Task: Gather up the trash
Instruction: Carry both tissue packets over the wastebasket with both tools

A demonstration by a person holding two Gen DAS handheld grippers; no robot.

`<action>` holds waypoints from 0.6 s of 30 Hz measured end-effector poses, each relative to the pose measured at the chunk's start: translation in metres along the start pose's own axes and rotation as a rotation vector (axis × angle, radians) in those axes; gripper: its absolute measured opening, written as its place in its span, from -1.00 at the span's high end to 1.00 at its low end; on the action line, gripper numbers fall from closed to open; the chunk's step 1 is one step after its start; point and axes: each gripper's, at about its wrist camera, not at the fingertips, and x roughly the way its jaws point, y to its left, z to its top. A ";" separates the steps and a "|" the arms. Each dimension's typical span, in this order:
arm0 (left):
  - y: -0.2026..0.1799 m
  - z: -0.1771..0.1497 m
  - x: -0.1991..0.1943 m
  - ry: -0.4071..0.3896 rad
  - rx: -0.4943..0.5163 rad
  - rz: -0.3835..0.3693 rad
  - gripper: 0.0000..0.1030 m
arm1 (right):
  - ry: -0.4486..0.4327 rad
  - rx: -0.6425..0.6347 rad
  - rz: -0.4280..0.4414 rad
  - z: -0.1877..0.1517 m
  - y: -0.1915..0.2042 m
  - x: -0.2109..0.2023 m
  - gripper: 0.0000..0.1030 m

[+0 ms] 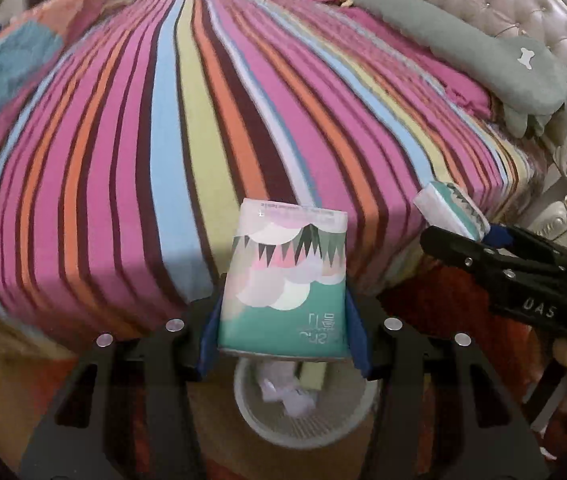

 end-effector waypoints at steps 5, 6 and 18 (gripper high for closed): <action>0.001 -0.038 0.017 0.094 -0.058 -0.015 0.01 | 0.159 0.144 0.031 -0.040 -0.008 0.028 -0.30; 0.000 -0.044 0.024 0.122 -0.062 -0.023 0.01 | 0.208 0.178 0.047 -0.049 -0.009 0.040 -0.30; -0.005 -0.097 0.138 0.511 -0.111 -0.018 0.01 | 0.566 0.416 -0.003 -0.097 -0.042 0.133 -0.30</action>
